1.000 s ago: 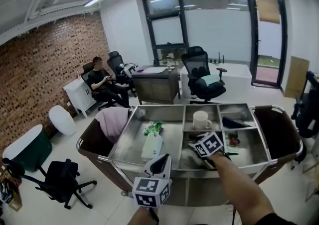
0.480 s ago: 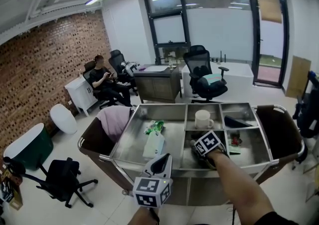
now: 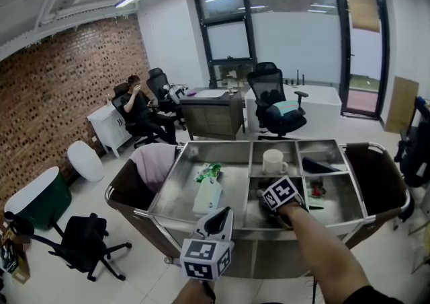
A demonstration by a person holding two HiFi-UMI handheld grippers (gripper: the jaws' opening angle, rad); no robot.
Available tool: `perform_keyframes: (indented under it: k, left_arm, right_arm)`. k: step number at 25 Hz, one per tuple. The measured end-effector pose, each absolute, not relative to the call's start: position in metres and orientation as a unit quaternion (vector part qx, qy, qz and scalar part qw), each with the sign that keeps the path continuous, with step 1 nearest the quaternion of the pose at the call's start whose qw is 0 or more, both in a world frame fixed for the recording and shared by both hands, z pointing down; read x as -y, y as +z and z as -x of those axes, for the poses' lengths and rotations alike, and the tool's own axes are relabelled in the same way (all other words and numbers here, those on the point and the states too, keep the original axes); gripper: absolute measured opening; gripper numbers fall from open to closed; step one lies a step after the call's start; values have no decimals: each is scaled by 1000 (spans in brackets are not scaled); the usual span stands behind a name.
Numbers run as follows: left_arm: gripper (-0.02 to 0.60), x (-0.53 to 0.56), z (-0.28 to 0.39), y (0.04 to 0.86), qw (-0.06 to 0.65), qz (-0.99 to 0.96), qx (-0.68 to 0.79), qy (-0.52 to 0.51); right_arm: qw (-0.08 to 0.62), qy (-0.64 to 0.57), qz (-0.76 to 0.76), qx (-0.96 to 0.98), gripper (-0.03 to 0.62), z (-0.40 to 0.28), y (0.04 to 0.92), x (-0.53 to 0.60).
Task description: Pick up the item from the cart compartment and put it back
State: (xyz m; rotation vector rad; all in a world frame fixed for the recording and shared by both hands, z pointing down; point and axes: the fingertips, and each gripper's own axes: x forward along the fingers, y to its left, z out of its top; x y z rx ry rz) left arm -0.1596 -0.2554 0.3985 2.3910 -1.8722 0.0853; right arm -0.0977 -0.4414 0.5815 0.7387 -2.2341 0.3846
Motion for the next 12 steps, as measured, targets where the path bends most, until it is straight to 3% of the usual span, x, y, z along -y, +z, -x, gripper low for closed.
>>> perform_keyframes:
  k: [7, 12]
  left_arm:
    - [0, 255, 161, 399, 52, -786, 615, 27]
    - [0, 256, 162, 400, 53, -786, 616, 24]
  right_arm:
    - [364, 152, -293, 871, 176, 97, 579, 442]
    - [319, 141, -299, 888, 172, 99, 557, 441]
